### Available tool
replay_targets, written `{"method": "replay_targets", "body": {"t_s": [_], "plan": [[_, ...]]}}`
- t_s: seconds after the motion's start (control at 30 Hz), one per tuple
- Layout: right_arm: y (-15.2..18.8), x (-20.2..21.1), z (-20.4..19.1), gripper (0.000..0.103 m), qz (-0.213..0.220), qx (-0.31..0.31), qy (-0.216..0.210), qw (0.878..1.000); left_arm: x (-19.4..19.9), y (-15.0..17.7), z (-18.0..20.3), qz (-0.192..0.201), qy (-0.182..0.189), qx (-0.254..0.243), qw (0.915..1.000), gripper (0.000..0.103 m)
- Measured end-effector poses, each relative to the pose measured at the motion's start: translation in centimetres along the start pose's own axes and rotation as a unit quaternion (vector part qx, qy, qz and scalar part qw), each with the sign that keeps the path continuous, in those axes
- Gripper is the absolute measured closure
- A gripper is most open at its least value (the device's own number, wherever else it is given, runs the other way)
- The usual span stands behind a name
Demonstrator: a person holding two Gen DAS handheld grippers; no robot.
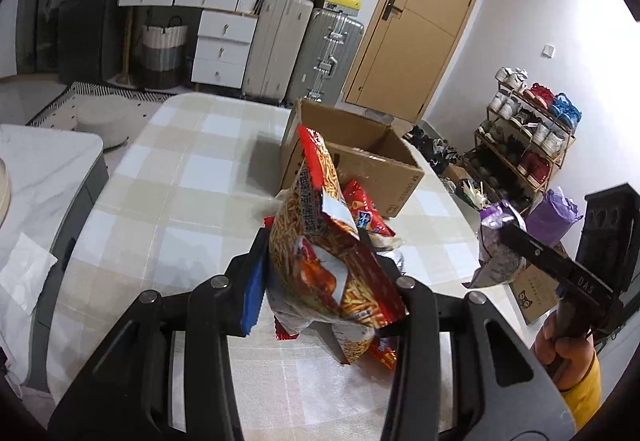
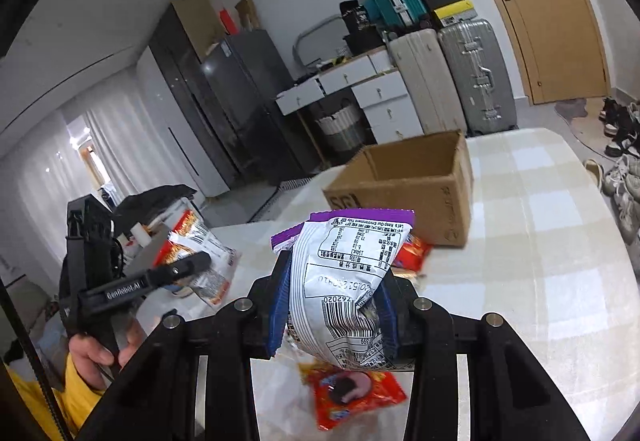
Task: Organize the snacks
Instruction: 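Grasp the white-and-purple chip bag with the right tool and lift it, then carry both bags over the cardboard box and release them inside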
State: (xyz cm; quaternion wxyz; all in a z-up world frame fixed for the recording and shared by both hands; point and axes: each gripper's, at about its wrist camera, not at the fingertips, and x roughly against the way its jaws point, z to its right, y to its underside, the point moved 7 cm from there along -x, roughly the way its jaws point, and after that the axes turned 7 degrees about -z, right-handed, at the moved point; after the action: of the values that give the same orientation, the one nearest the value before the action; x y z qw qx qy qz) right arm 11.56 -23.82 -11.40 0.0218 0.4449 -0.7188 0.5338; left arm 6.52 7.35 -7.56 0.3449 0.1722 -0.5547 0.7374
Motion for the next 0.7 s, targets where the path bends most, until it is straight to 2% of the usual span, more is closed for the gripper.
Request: {"method": "replay_targets", "body": {"t_s": [0.17,0.3,0.53,0.7], "plan": [[-2.3,1.0,-1.9,0.064,0.014,0.008,-0.019,1.000,2.5,-0.8,1.7,0.013,0.011,-0.025,0.9995,0.066],[-4.8,1.5,-3.8,0.064,0.013,0.031,-0.022,0.999,4.4,-2.6,2.9,0.027,0.019,-0.039,0.9987,0.066],[-9.6,0.8,-4.7,0.064,0.015,0.037,-0.026,0.999,6.1,-8.0,5.6,0.043,0.028,-0.077,0.9957,0.066],[-13.8,-0.9,-3.9,0.064,0.015,0.044,-0.002,0.999,5.1,-12.8,7.0,0.027,0.075,-0.076,0.9939,0.066]]}}
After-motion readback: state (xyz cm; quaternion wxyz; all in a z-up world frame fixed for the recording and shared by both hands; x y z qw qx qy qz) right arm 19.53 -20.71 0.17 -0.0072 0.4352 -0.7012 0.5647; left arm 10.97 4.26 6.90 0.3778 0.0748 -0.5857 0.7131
